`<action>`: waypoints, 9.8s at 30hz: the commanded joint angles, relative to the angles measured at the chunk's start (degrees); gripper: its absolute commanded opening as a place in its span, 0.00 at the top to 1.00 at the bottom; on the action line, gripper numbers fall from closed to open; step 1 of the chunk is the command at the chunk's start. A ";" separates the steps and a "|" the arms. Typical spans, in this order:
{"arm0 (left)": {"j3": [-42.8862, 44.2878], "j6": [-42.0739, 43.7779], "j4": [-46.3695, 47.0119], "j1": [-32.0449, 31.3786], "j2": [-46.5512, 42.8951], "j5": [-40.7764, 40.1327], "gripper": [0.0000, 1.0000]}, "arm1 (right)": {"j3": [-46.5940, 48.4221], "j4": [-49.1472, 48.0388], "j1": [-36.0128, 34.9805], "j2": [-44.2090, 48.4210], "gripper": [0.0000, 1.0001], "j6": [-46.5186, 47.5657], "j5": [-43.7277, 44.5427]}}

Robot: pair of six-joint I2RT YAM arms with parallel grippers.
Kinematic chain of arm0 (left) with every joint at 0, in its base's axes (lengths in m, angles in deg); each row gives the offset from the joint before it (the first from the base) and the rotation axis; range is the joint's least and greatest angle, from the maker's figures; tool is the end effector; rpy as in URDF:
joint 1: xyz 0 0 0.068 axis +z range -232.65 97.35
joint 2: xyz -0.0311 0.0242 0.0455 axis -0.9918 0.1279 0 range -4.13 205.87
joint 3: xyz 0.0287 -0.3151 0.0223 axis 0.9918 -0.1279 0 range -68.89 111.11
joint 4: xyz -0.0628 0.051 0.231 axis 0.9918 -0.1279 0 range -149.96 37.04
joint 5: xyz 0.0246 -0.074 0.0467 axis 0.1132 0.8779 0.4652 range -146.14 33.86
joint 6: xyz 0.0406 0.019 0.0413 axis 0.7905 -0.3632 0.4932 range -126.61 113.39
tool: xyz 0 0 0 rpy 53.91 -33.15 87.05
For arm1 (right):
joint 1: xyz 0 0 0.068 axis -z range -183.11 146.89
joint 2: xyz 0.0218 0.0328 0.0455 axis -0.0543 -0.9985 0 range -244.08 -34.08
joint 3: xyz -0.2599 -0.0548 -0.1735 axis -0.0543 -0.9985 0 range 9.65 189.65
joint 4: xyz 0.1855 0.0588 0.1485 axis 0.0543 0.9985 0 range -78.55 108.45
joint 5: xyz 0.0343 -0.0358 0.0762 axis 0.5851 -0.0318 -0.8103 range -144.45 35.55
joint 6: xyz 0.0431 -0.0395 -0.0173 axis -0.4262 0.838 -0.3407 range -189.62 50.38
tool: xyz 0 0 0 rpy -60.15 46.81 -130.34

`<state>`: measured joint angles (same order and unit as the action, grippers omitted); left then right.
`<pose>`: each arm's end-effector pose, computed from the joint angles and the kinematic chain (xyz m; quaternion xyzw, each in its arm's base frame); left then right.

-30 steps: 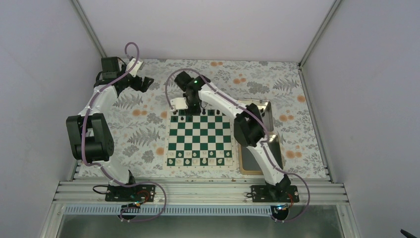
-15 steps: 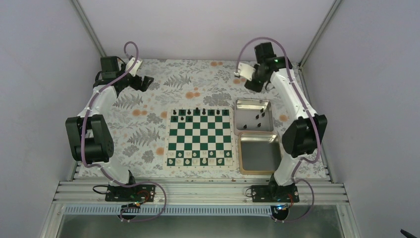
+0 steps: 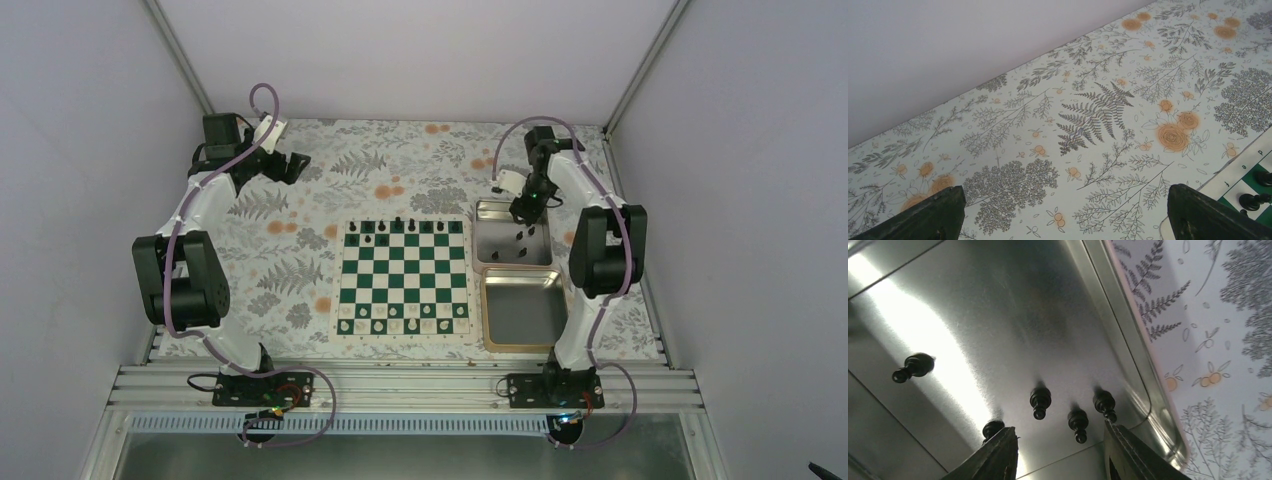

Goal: Set up the chess pieces on the board
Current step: Pick up the chess piece from the storage box, then place the chess piece on the chessboard, then pick up the chess piece from the storage box, then place the chess piece on the chessboard, then pick up the chess piece from the storage box.

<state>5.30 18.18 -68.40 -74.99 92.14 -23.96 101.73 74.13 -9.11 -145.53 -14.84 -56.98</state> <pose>0.3760 0.0262 0.3230 0.2496 0.8339 -0.1200 0.4774 0.3817 0.0421 0.2646 -0.5059 0.8595 -0.0086 0.0721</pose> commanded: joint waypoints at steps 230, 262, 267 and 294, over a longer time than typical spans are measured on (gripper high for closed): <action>-2.04 -0.01 1.02 0.25 -1.85 3.68 0.00 | 24.83 5.73 -34.34 -24.83 0.93 -0.01 -1.96; -2.56 0.01 1.30 0.25 -1.71 4.18 0.00 | 25.61 3.83 -32.42 -24.82 0.68 -1.37 0.39; -2.24 -0.01 1.13 0.24 -1.85 4.19 0.00 | 27.29 7.39 -32.26 -19.33 0.64 -1.99 -1.29; -2.12 -0.20 0.99 0.17 -1.57 4.66 0.00 | -3.50 -4.93 1.46 -1.13 0.53 -2.01 9.59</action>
<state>3.25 17.96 -68.07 -74.99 91.49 -20.88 97.92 72.31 -7.91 -144.25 -18.14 -47.25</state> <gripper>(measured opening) 0.999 0.474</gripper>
